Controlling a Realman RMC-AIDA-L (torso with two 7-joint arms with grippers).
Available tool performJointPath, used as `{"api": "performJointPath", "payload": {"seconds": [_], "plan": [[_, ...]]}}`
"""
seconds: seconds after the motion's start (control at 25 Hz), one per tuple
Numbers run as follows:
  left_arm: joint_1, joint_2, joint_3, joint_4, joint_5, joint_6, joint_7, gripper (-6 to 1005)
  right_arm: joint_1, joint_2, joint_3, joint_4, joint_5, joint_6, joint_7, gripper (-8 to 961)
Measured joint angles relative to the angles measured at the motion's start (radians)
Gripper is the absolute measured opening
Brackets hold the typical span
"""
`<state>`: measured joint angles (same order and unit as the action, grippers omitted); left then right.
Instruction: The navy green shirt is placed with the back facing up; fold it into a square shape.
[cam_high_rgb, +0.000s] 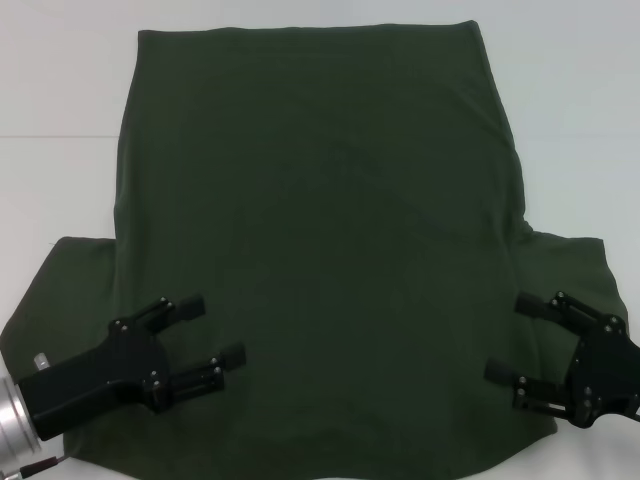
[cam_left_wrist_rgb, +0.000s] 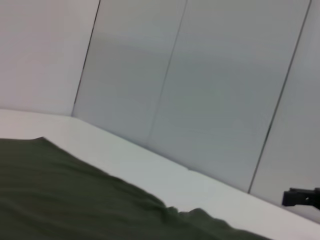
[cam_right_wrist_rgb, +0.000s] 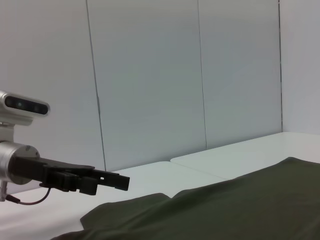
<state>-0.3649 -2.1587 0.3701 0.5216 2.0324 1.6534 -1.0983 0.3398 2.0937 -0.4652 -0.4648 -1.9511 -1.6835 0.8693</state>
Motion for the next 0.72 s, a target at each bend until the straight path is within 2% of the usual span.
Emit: {"api": "performJointPath", "payload": {"seconds": [0.56, 0.72], "plan": [[0.002, 0.003, 0.008, 0.002, 0.002, -0.076, 0.002, 926, 0.015, 0.0, -0.017, 0.041, -0.007, 0.01, -0.036, 942], [0.004, 0.009, -0.02, 0.002, -0.002, -0.07, -0.061, 924, 0.018, 0.002, -0.019, 0.059, -0.004, 0.031, -0.038, 942]]}}
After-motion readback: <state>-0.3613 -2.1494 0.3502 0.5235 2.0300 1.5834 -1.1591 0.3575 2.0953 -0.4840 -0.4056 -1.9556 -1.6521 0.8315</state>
